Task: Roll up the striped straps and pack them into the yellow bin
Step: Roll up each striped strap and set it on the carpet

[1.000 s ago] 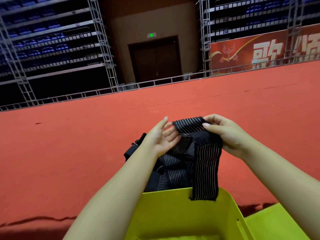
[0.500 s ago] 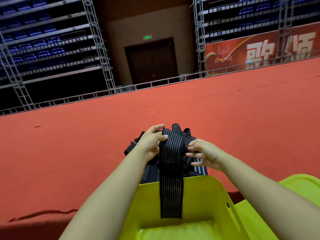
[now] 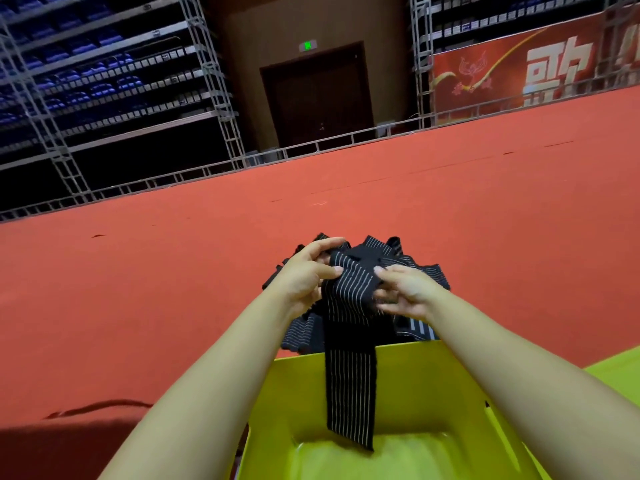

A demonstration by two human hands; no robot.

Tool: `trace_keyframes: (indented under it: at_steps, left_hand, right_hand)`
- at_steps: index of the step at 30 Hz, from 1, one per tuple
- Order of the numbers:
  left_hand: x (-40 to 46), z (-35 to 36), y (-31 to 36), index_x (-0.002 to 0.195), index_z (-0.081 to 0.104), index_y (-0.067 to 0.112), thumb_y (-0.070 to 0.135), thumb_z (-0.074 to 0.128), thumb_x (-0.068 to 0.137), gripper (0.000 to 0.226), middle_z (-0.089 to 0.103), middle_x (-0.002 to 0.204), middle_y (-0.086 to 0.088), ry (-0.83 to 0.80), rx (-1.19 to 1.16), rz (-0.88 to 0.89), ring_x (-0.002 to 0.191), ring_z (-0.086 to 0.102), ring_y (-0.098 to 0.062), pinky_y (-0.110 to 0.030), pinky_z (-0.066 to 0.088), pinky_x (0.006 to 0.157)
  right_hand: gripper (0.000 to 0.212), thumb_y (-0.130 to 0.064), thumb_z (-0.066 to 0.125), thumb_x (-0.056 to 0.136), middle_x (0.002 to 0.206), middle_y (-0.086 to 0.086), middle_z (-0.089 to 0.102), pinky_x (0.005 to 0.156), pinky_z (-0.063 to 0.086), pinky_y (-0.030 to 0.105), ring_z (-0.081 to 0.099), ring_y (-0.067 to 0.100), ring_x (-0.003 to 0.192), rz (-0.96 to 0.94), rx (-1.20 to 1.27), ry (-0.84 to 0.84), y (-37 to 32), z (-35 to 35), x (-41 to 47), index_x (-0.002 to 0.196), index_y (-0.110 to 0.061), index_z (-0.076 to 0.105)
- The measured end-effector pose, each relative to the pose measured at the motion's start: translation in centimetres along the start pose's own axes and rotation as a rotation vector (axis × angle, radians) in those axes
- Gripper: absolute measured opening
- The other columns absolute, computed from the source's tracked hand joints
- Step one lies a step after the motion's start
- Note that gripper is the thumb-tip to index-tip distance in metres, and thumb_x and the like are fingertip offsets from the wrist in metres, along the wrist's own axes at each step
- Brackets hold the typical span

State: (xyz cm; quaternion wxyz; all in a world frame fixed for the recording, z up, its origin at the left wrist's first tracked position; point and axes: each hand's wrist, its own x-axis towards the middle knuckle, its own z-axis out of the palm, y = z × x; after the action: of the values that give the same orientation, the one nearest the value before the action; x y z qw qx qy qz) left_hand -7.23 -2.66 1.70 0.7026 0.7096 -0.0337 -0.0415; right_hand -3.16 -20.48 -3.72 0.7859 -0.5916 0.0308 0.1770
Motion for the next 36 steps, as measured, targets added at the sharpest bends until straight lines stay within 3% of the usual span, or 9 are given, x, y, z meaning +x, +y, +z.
trace_keyframes:
  at_steps: [5, 8, 12, 14, 19, 23, 27, 30, 36]
  left_hand:
    - [-1.4, -1.2, -0.4, 0.11, 0.068, 0.022, -0.017, 0.048, 0.087, 0.05, 0.062, 0.068, 0.009, 0.051, -0.024, 0.056, 0.071, 0.056, -0.016, -0.032, 0.041, 0.063]
    - [-2.6, -1.4, 0.1, 0.112, 0.066, 0.019, -0.018, 0.046, 0.089, 0.048, 0.064, 0.092, -0.001, 0.071, -0.099, 0.096, 0.079, 0.06, -0.016, -0.027, 0.049, 0.058]
    - [-3.9, -0.9, 0.4, 0.114, 0.062, 0.018, -0.018, 0.047, 0.088, 0.047, 0.062, 0.113, -0.007, 0.163, -0.04, 0.154, 0.097, 0.061, -0.019, -0.035, 0.055, 0.081]
    - [-4.8, -0.4, 0.6, 0.124, 0.054, 0.021, -0.016, 0.049, 0.089, 0.052, 0.062, 0.114, -0.004, 0.261, 0.065, 0.195, 0.094, 0.061, -0.015, -0.032, 0.053, 0.083]
    - [-6.6, 0.9, 0.1, 0.147, 0.026, 0.03, -0.007, 0.054, 0.087, 0.075, 0.062, 0.119, 0.001, 0.456, 0.231, 0.274, 0.061, 0.06, 0.008, -0.017, 0.049, 0.058]
    - [-8.5, 2.7, -0.2, 0.149, 0.018, 0.04, 0.002, 0.056, 0.088, 0.082, 0.063, 0.122, 0.007, 0.446, 0.454, 0.411, 0.094, 0.064, -0.009, -0.03, 0.053, 0.08]
    - [-10.5, 4.2, 0.1, 0.149, 0.014, 0.048, 0.01, 0.061, 0.089, 0.085, 0.061, 0.111, 0.026, 0.287, 0.513, 0.487, 0.098, 0.061, -0.003, -0.024, 0.051, 0.085]
    - [-11.7, 4.2, 0.1, 0.147, 0.021, 0.045, 0.017, 0.064, 0.091, 0.076, 0.055, 0.123, 0.029, 0.152, 0.418, 0.494, 0.096, 0.06, 0.005, -0.013, 0.048, 0.084]
    - [-12.4, 2.0, 1.0, 0.119, 0.053, 0.034, 0.019, 0.065, 0.091, 0.035, 0.059, 0.121, 0.007, 0.38, 0.233, 0.502, 0.111, 0.055, -0.004, -0.022, 0.045, 0.09]
  right_hand:
    - [0.018, -0.013, 0.049, 0.099, 0.128, 0.006, 0.058, 0.078, 0.049, 0.038, 0.064, 0.026, 0.105, -0.029, 0.312, 0.419, -0.6, -3.1, 2.1, 0.117, -0.009, 0.051]
    - [0.054, -0.042, 0.052, 0.095, 0.142, 0.009, 0.047, 0.061, 0.056, 0.043, 0.067, 0.031, 0.088, -0.007, 0.221, 0.425, -0.5, -3.7, 2.0, 0.138, -0.014, 0.033]
    - [0.084, -0.051, 0.057, 0.088, 0.153, 0.011, 0.025, 0.103, 0.038, 0.053, 0.04, 0.04, 0.131, -0.052, -0.341, 0.548, -0.7, -1.5, 0.2, 0.15, -0.02, 0.009]
    - [0.073, -0.046, 0.057, 0.09, 0.157, 0.015, 0.013, 0.111, 0.027, 0.049, 0.021, 0.04, 0.14, -0.212, -0.684, 0.614, -1.1, 0.0, -1.5, 0.148, -0.018, 0.023]
    - [0.04, -0.05, 0.047, 0.094, 0.104, 0.002, 0.063, 0.081, 0.045, 0.035, 0.058, 0.022, 0.098, -0.541, -0.686, 0.293, -3.2, 4.5, -7.2, 0.102, -0.014, 0.063]
    - [0.039, -0.058, 0.057, 0.085, 0.1, -0.002, 0.066, 0.08, 0.056, 0.036, 0.063, 0.013, 0.097, -0.435, -0.499, 0.042, -3.5, 7.0, -10.7, 0.093, -0.02, 0.065]
    - [0.032, -0.041, 0.067, 0.084, 0.101, 0.016, 0.068, 0.08, 0.057, 0.048, 0.067, 0.031, 0.096, -0.506, -0.409, 0.086, -2.1, 7.0, -11.6, 0.094, -0.011, 0.067]
    - [0.027, -0.032, 0.06, 0.09, 0.096, 0.022, 0.069, 0.068, 0.053, 0.038, 0.068, 0.038, 0.09, -0.501, -0.243, 0.112, -1.7, 6.2, -12.1, 0.096, -0.006, 0.067]
    - [0.011, -0.014, 0.057, 0.094, 0.08, 0.009, 0.069, 0.056, 0.054, 0.028, 0.067, 0.019, 0.066, -0.491, -0.083, -0.043, -3.2, 5.3, -14.3, 0.092, -0.009, 0.067]
